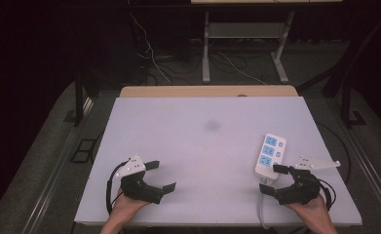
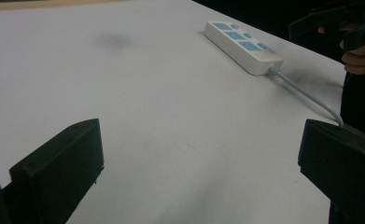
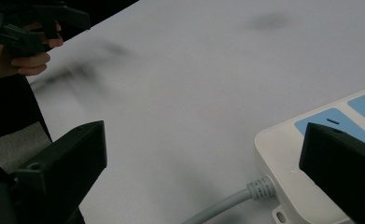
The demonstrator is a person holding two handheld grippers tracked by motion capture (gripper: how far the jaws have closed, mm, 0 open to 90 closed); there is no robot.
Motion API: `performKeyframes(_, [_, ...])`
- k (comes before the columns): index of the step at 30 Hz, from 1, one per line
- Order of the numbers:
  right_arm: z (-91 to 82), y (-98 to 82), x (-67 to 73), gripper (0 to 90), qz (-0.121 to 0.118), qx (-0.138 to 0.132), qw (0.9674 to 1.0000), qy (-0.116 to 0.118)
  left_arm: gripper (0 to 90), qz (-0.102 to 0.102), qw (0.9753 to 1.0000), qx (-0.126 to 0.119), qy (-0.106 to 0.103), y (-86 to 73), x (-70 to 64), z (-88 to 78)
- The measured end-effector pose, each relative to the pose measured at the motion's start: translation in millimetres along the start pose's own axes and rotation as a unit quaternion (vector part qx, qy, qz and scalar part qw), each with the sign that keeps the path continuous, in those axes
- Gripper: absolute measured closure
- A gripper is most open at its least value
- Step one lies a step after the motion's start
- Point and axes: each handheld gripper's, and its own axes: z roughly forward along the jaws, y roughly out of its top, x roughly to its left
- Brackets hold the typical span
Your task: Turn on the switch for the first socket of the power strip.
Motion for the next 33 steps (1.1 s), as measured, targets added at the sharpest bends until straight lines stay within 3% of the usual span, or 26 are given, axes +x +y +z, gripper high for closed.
performKeyframes(19, [2.2, 1.3, 0.7, 0.3, 0.003, 0.009, 1.0000, -0.003, 0.0, -0.005, 1.0000, -0.005, 0.003, -0.9, -0.8, -2.4])
performKeyframes(33, [4.5, 9.6, 2.3, 0.3, -0.003, 0.030, 0.9996, 0.002, 0.0, -0.005, 1.0000, 0.006, 0.000, -2.7, -1.7, 3.8])
